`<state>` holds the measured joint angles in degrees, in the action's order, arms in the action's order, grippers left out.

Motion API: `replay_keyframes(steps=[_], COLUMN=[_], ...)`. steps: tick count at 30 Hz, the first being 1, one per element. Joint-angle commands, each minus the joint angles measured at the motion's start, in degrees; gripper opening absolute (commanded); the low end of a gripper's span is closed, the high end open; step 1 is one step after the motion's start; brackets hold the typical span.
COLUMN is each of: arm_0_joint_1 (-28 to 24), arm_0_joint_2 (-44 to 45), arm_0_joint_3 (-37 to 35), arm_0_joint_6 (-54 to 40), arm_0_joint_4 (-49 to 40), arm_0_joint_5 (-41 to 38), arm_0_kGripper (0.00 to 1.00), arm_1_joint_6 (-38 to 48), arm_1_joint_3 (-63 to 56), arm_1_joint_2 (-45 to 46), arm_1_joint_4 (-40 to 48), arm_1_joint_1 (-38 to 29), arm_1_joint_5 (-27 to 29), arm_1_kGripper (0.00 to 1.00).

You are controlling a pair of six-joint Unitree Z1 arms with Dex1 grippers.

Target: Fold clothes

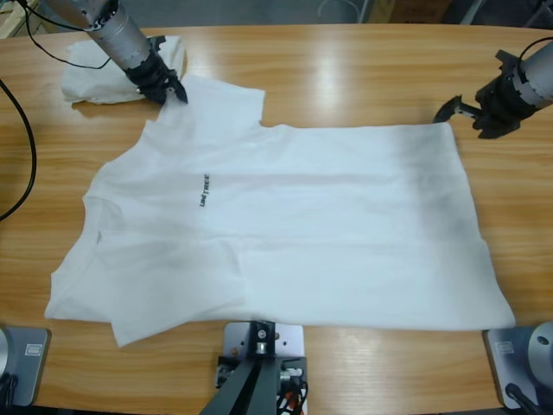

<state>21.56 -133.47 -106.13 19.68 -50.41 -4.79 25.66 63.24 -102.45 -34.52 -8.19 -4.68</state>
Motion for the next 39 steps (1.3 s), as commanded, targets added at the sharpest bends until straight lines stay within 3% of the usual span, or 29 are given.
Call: replay_keyframes(steps=[1, 16, 24, 27, 31, 39], arm_0_joint_1=[0.7, -0.3, -1.1, -1.4, -1.8, -2.1], arm_0_joint_2=[-4.2, -3.6, -3.6, -3.6, -3.5, -4.0], arm_0_joint_3=[1.0, 1.5, 2.0, 2.0, 2.2, 2.0], arm_0_joint_6=[1.3, -1.7, -1.1, -1.3, -1.5, -1.5], arm_0_joint_4=[0.7, 0.7, 0.8, 0.7, 0.8, 0.8], arm_0_joint_5=[0.5, -8.1, -10.7, -12.2, -13.5, -13.8], arm_0_kGripper=[0.010, 0.000, 0.000, 0.000, 0.000, 0.000], arm_1_joint_6=[-0.8, -0.9, -2.7, -5.3, -7.6, -9.0], arm_1_joint_3=[-1.6, -2.9, -1.8, 0.1, 1.2, 1.2], arm_1_joint_2=[-0.6, 0.3, -4.4, -7.7, -11.7, -15.5], arm_1_joint_4=[0.4, 0.4, 1.2, 2.2, 4.3, 7.5], arm_1_joint_1=[0.9, 2.3, 11.7, 12.8, 12.8, 12.8], arm_1_joint_5=[0.6, 0.9, -5.2, -9.5, -13.9, -16.3], arm_1_kGripper=[0.908, 0.904, 0.901, 0.623, 0.563, 0.548])
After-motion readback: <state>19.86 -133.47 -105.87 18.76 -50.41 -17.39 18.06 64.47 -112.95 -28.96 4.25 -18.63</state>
